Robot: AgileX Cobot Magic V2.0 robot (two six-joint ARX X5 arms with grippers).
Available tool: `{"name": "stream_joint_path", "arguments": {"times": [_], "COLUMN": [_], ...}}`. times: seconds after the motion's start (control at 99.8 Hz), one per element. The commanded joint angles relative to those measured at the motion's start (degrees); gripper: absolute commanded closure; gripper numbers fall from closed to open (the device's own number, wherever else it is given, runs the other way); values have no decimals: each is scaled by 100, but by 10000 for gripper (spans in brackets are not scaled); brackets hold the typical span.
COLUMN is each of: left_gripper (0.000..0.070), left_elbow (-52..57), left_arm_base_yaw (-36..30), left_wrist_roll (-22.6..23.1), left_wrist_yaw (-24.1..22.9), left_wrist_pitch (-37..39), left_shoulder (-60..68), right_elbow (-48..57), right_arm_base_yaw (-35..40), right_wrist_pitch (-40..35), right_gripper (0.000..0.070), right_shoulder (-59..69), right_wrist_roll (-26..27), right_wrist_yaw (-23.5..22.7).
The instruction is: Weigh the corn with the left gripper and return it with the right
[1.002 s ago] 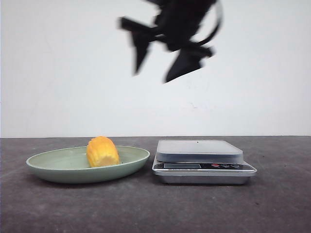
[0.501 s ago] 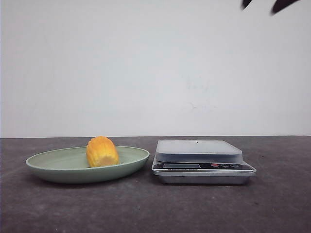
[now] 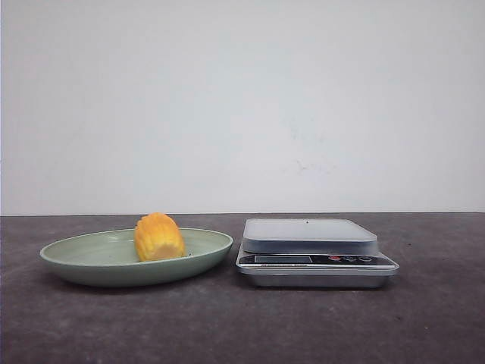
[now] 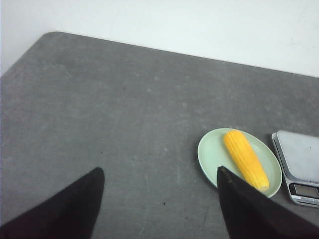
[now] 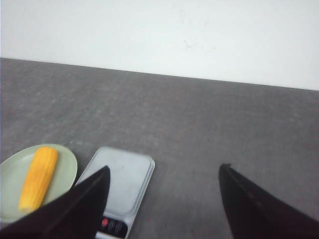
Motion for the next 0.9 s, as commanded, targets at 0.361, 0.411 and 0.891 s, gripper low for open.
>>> {"name": "stream_joint_path", "arguments": {"times": [0.361, 0.411, 0.891], "left_gripper": [269, 270, 661], "left_elbow": [-922, -1043, -1381], "left_arm_base_yaw": [-105, -105, -105], "left_wrist_roll": [96, 74, -74], "left_wrist_yaw": [409, 472, 479], "left_wrist_pitch": [848, 951, 1720], "left_shoulder": [-4, -4, -4], "right_elbow": [-219, -315, -791], "right_arm_base_yaw": [11, 4, -4], "right_wrist_pitch": [-1001, -992, -949], "right_gripper": [272, 273, 700], "right_shoulder": [-1794, -2002, -2356], "right_wrist_roll": [164, 164, 160], "right_wrist_yaw": [22, 44, 256]}}
